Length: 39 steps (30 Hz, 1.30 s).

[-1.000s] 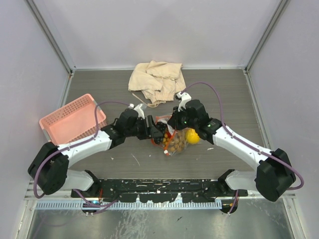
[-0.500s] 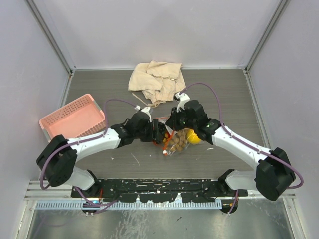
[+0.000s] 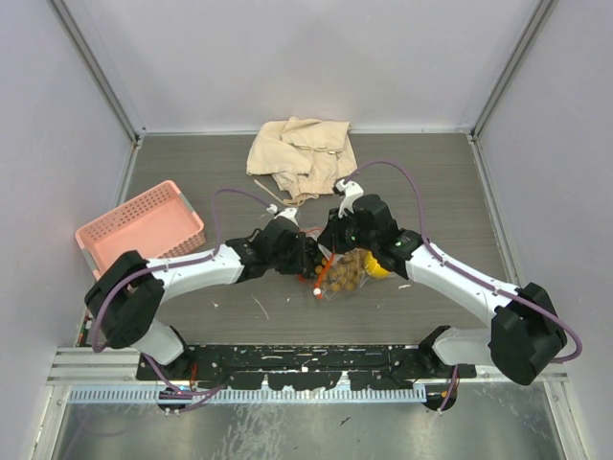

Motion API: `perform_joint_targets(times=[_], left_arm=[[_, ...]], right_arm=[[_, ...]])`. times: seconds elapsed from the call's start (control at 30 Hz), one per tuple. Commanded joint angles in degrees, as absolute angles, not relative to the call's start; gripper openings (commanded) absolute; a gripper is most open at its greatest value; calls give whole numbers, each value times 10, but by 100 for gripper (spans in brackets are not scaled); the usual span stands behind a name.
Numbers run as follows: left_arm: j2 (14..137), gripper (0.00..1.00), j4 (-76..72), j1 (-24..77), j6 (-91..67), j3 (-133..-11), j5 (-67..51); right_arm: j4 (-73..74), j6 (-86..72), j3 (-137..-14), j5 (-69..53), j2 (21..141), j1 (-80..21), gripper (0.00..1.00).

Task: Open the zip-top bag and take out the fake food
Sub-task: Pick up the fake fruit from the zipper food storage bag.

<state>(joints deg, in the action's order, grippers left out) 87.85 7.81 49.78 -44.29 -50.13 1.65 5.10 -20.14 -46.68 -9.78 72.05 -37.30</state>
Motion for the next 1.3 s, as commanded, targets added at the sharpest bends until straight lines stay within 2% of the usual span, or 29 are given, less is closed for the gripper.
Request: perform_joint_targets(times=[0.0, 0.17, 0.3, 1.27], left_arm=[[881, 24, 60, 499, -438, -523, 40], [857, 7, 53, 499, -430, -508, 40], [823, 0, 49, 499, -425, -489, 33], [640, 0, 107, 489, -428, -437, -35]], right_arm=[[18, -205, -465, -102, 707, -375, 10], [25, -201, -458, -95, 699, -375, 9], [29, -197, -451, -87, 691, -375, 10], [39, -190, -438, -66, 677, -374, 10]])
